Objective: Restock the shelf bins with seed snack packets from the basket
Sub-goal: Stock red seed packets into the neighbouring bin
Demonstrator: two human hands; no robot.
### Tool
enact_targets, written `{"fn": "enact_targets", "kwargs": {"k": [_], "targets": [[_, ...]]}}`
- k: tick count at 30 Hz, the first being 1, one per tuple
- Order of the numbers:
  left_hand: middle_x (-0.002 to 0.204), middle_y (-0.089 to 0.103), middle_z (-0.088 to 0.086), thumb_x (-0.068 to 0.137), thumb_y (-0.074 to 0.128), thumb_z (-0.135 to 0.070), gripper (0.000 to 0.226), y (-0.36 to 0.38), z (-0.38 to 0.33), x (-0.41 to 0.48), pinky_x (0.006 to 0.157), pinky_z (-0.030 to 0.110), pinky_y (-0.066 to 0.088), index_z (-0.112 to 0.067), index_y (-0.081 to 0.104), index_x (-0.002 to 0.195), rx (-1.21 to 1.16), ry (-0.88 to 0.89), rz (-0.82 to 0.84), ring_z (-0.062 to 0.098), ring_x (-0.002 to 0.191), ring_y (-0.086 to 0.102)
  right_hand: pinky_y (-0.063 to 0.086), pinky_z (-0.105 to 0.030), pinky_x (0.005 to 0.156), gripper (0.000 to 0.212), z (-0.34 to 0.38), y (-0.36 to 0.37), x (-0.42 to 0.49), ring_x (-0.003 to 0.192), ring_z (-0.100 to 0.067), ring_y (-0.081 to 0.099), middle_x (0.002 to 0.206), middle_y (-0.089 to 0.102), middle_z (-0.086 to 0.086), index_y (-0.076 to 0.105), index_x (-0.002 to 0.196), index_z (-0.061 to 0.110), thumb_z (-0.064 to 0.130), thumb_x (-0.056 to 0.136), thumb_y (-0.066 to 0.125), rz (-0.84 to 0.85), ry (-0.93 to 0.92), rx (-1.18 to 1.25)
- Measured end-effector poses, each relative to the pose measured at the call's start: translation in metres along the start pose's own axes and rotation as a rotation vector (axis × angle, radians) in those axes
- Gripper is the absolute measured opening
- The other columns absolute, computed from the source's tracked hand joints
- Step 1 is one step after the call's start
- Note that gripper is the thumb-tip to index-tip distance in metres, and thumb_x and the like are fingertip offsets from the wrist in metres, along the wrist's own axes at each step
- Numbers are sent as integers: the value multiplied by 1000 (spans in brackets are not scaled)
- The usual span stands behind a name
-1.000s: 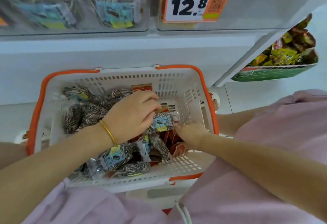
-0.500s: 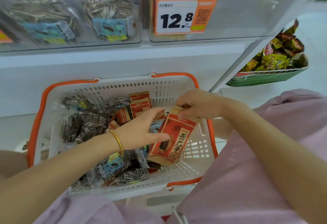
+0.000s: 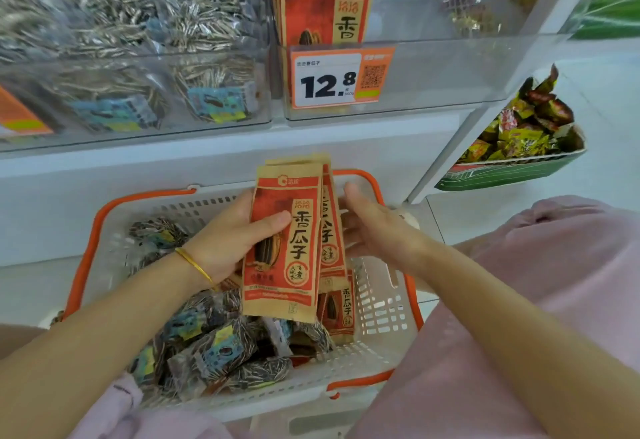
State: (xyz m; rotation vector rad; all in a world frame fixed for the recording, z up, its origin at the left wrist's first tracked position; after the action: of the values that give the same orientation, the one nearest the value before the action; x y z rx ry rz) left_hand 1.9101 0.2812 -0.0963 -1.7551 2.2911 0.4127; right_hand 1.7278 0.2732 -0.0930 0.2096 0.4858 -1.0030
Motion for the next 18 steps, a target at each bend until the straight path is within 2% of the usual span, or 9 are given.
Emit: {"fn": "enact_targets", "kwargs": {"k": [2, 4, 6, 9, 12, 14, 15, 17, 18], "targets": [[109, 68, 6, 77, 62, -26, 51, 5, -15, 2, 87, 44, 54, -12, 50, 125, 74, 72, -55, 19, 97, 67, 54, -33, 87, 59, 6, 11, -9, 98, -11, 67, 109, 67, 4, 44, 128, 25, 61, 82, 47, -10, -46, 35], [113, 67, 2, 81, 67, -34, 51, 14, -34, 5, 89, 42, 53, -14, 50, 125, 215, 175, -81, 15, 101, 65, 55, -31, 87, 58, 17, 15, -16, 100, -7, 65, 111, 63, 8, 34, 129, 23, 31, 83, 68, -78, -143, 81], [116, 65, 0, 81, 65, -39, 52, 27, -58, 8, 90, 37, 52, -16, 50, 126, 366, 272, -89, 11, 103, 63, 57, -26, 80, 61, 26, 10, -25, 96, -6, 66, 107, 63, 7, 37, 123, 24, 11, 77, 74, -170, -220, 110], [117, 63, -2, 87, 61, -34, 44, 52, -99, 7, 89, 28, 52, -15, 49, 125, 469, 427, -32, 5, 104, 61, 58, -30, 76, 65, 38, -14, -41, 95, -13, 69, 107, 68, 0, 43, 119, 23, 15, 68, 82, -228, -314, 190], [105, 62, -7, 86, 50, -51, 39, 65, -146, 0, 79, 36, 56, -25, 48, 114, 483, 501, -106, 6, 93, 64, 57, -34, 75, 80, 65, -48, -59, 92, -22, 70, 106, 71, -3, 48, 121, 16, 35, 55, 89, -229, -392, 287], [99, 59, -6, 85, 48, -45, 27, 64, -181, -3, 74, 37, 55, -29, 47, 108, 533, 662, -232, 9, 87, 63, 58, -34, 72, 60, 91, -76, -68, 85, -18, 71, 98, 73, -1, 54, 115, 16, 29, 64, 83, -304, -453, 308], [99, 58, -6, 85, 47, -38, 26, 63, -198, -4, 77, 30, 52, -28, 48, 108, 611, 767, -303, 7, 87, 60, 58, -35, 74, 52, 106, -91, -71, 85, -17, 71, 98, 73, 0, 55, 113, 16, 24, 69, 80, -349, -475, 285], [103, 56, -1, 85, 46, -29, 29, 61, -226, 0, 85, 18, 41, -18, 54, 110, 917, 961, -446, 8, 93, 53, 58, -34, 76, 43, 137, -120, -67, 87, -16, 71, 100, 73, 1, 56, 114, 18, 21, 75, 75, -437, -474, 160], [108, 57, 4, 86, 43, -28, 32, 60, -237, 6, 89, 21, 36, -13, 56, 111, 1096, 1013, -500, 14, 100, 51, 58, -33, 75, 39, 153, -131, -61, 86, -15, 71, 99, 73, 2, 56, 114, 19, 22, 78, 73, -465, -456, 88]]}}
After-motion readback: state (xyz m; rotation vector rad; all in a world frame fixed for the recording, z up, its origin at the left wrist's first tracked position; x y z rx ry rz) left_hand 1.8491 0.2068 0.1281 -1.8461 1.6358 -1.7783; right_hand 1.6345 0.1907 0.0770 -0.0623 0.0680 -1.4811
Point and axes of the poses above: each hand's wrist, its own x-axis towards the middle knuckle, its own y-axis out of the palm, z = x × y, the point moved 4 cm from there along x, towards the middle knuckle
